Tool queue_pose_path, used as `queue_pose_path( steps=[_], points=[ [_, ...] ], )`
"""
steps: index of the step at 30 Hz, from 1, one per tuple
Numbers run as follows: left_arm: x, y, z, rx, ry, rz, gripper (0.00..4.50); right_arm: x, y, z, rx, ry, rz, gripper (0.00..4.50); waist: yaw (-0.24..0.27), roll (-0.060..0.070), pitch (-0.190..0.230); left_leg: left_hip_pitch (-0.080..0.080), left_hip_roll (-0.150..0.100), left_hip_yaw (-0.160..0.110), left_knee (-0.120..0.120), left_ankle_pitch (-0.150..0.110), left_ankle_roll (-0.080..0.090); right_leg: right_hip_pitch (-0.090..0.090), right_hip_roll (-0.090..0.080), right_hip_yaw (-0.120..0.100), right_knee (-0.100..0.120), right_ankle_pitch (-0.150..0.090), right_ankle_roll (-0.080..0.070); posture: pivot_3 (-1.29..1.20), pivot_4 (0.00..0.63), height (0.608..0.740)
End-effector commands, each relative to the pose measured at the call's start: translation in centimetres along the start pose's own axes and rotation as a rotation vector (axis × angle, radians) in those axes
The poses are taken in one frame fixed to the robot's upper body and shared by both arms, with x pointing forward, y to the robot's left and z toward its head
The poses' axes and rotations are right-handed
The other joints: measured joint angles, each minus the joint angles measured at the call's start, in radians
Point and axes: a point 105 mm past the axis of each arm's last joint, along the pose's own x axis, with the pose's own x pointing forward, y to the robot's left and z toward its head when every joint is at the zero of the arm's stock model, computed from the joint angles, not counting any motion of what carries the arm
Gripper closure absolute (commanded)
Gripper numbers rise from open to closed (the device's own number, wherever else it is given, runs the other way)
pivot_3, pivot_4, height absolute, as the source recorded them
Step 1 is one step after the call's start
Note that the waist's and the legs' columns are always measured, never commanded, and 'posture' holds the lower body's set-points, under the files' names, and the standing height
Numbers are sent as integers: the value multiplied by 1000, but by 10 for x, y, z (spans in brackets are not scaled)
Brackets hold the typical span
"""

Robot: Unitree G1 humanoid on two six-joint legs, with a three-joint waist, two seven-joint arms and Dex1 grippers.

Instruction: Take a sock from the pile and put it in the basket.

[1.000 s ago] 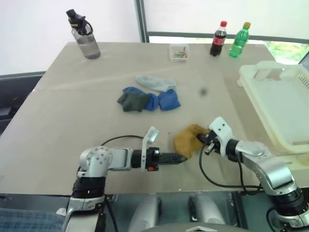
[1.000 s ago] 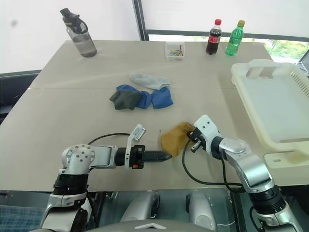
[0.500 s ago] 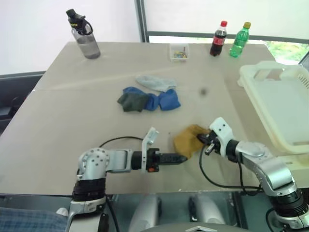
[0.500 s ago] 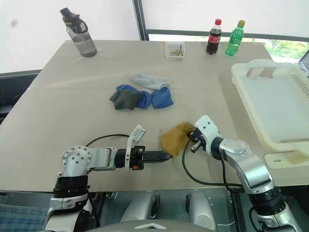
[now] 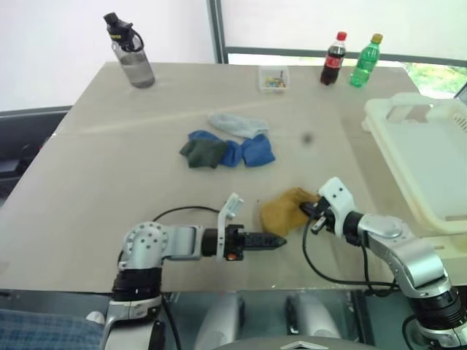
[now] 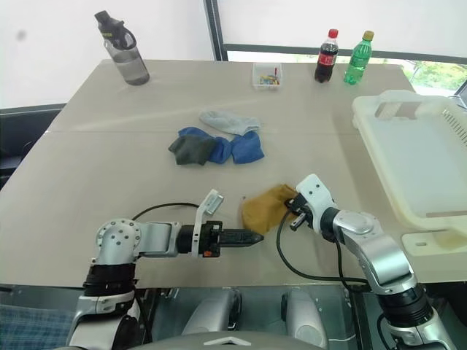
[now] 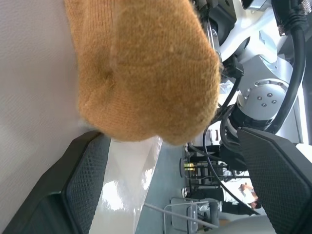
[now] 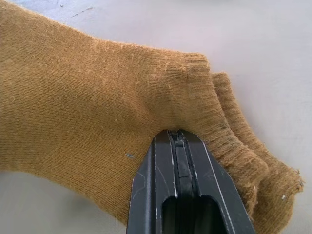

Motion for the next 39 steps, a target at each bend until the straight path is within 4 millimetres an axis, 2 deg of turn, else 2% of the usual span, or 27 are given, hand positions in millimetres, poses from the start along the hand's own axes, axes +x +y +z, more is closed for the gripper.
queue_pose_path(
  steps=[1, 6, 9, 15, 19, 29, 39],
  points=[
    [-6, 24, 24, 6, -132, 156, 113, 2, 3, -18, 37, 72, 15, 4500, 2, 0, 0, 0, 0, 0, 0, 0, 0, 0, 0, 0, 0, 0, 0, 0, 150, 740],
    [-10, 20, 39, 56, -206, 151, 113, 2, 4, -18, 37, 71, 17, 4500, -1, 0, 0, 0, 0, -1, 1, 0, 0, 0, 1, -1, 0, 0, 0, 0, 150, 740],
    [-8, 13, 37, 72, -208, 107, 113, 3, 4, -18, 37, 71, 19, 4500, -3, 0, 0, -1, 0, -1, 0, 0, 0, 0, 1, 0, 0, 0, 0, 0, 150, 740],
    [-12, -18, 38, 122, -246, -65, 113, 3, 4, -18, 37, 72, 18, 4500, -4, -1, 2, -2, 1, -1, 0, 0, 0, -1, 1, -1, 0, 0, 0, 0, 150, 740],
    [-17, -27, 34, 135, -248, -124, 113, 3, 3, -18, 38, 73, 19, 4500, -6, -1, 2, -10, 0, -1, 2, 1, 1, -8, 2, -1, 0, 5, 0, 0, 150, 740],
    [-23, -41, 34, 177, -291, -212, 113, 5, 4, -18, 38, 75, 28, 4500, -5, -1, 2, -11, 0, -1, 2, 1, 1, -8, 5, -1, 0, 4, -2, 0, 150, 740],
    [-1, -42, 38, 217, -280, -262, 113, 7, 5, -18, 37, 75, 32, 4500, -5, -1, 2, -11, 1, 0, 3, 1, 1, -8, 5, 0, 0, 3, -4, 0, 150, 740]
  ],
)
